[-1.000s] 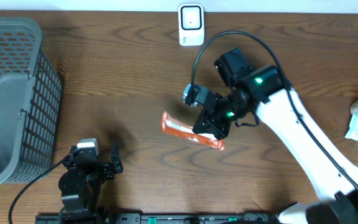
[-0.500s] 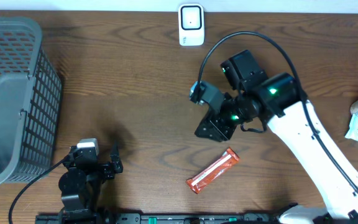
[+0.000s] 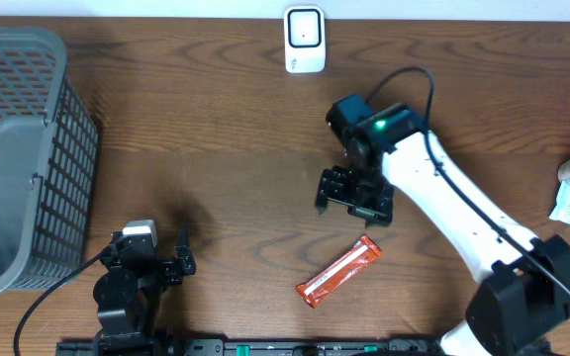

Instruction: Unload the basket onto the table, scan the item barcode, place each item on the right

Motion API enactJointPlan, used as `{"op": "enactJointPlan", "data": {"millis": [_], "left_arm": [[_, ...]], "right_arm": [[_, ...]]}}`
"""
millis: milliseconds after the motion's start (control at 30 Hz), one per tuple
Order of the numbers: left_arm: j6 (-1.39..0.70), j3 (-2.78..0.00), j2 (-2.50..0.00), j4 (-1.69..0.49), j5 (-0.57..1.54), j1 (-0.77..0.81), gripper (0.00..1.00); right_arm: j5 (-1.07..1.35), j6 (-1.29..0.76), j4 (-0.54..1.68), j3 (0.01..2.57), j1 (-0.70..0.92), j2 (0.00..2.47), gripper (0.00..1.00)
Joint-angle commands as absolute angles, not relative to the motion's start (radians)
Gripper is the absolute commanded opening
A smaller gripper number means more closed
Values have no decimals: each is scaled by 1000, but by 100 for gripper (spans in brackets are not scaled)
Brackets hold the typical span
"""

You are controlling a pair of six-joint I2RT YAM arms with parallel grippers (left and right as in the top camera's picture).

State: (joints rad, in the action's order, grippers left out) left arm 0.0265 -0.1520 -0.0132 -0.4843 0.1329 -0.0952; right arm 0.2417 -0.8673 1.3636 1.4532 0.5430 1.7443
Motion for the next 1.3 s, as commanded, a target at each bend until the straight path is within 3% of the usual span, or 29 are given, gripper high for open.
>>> {"op": "enactJointPlan", "data": {"millis": [0,133,200,267,467,967,1067,1267], "left_arm": [[25,-137,-10,-485,150,-93,98],[25,-137,-10,-485,150,-93,98],[25,-137,-10,-485,150,-93,98],[25,-137,-10,-485,150,-93,98],[25,-137,-10,-485,150,-93,98],[25,-137,-10,-485,150,-93,98],[25,-137,-10,-485,150,-93,98],[25,-137,-10,-485,150,-93,98]], "right_arm": [[178,-1221,1332,1377,577,1779,99],[178,-1262,1259,1256,583,1826,97],[192,-1289,1215,1203,583,1851,77],[210,-1305,1160,1168,583,1869,72],[208,-1335,1084,1155,584,1898,73],[206,-1453,1134,1089,663,1901,75],[203,-1499,1127,1043,663,1901,68],[246,-1529,975,941,658,1901,34]]}}
